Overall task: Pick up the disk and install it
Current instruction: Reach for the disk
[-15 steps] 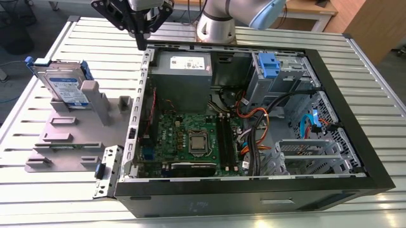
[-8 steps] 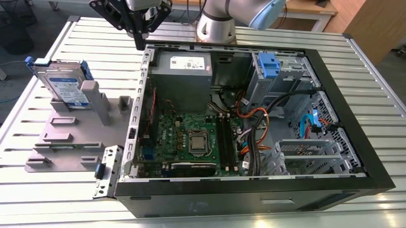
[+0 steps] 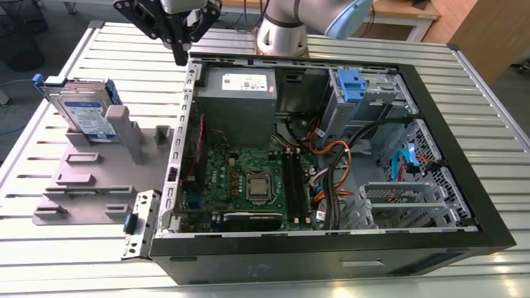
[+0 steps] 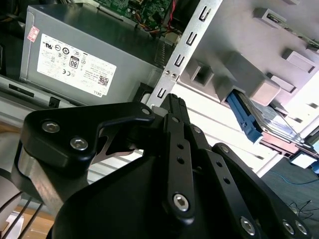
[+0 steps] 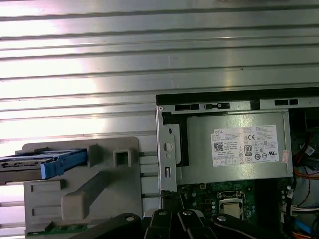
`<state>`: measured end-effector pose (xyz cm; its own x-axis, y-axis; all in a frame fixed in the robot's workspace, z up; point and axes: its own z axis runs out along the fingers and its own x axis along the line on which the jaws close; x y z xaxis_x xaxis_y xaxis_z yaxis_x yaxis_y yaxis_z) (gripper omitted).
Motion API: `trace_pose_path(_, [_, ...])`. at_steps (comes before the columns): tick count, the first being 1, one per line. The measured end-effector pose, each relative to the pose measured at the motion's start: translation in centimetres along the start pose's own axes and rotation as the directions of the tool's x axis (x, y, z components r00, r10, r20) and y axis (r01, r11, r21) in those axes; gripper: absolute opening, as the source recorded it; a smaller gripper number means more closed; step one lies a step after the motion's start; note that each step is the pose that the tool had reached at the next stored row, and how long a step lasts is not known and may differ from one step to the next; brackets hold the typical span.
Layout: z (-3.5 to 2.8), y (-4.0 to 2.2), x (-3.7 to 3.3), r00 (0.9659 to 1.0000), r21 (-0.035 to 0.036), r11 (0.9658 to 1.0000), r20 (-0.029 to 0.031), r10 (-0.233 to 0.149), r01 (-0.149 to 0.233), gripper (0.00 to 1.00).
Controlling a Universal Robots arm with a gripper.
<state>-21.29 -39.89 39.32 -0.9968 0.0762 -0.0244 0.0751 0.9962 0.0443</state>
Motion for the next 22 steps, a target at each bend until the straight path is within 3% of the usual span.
trace_pose_path(22, [-0.03, -0.08, 0.99, 1.0000, 0.0000, 1.0000, 0.0000, 0.000, 0.000, 0.11])
